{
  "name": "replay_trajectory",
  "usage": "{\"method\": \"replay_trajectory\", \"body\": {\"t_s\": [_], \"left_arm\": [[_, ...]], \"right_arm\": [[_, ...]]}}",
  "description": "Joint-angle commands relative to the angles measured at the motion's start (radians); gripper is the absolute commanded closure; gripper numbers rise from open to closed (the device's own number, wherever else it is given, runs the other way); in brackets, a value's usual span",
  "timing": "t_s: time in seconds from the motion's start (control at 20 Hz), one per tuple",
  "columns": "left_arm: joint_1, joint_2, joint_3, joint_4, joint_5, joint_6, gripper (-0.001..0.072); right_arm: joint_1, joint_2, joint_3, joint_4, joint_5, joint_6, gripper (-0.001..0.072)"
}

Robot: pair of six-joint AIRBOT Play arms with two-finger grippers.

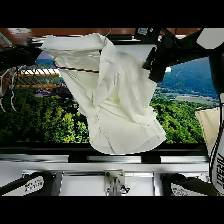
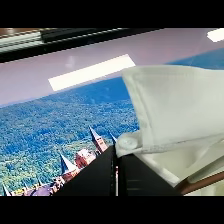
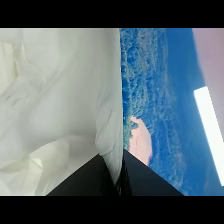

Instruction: Fold the shirts.

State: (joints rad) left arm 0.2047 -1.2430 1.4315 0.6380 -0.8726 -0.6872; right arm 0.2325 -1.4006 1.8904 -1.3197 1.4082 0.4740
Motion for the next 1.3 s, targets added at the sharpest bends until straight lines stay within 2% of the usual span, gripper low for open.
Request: {"method": "replay_trajectory", "body": {"t_s": [0.0, 0.2, 0.35, 0.5, 0.75, 1.0, 1.25], "left_arm": [[0.001, -0.006, 0.001, 0.029, 0.015, -0.005, 0.0662], [0.001, 0.000, 0.002, 0.029, 0.011, -0.005, 0.0662], [0.000, 0.003, 0.002, 0.028, -0.041, -0.005, 0.0662], [-0.010, 0.005, 0.002, 0.017, -0.100, -0.002, 0.0662], [-0.020, 0.007, 0.014, 0.034, -0.097, 0.025, 0.0663], [-0.020, -0.001, 0.013, 0.100, -0.064, 0.021, 0.0662], [-0.032, 0.011, 0.014, -0.003, -0.146, 0.020, 0.0661]], "right_arm": [[-0.001, 0.015, 0.000, -0.026, -0.001, 0.003, 0.0641], [-0.011, 0.015, 0.000, -0.132, -0.013, 0.020, 0.0641], [-0.038, 0.008, 0.000, -0.134, -0.089, 0.036, 0.0641], [-0.037, -0.017, 0.000, -0.132, -0.094, 0.037, 0.0641], [-0.037, -0.035, 0.000, -0.146, -0.165, 0.037, 0.0642], [-0.036, -0.023, 0.000, -0.082, -0.192, 0.025, 0.0641], [-0.029, -0.021, 0.000, -0.076, -0.192, 0.026, 0.0641]]}}
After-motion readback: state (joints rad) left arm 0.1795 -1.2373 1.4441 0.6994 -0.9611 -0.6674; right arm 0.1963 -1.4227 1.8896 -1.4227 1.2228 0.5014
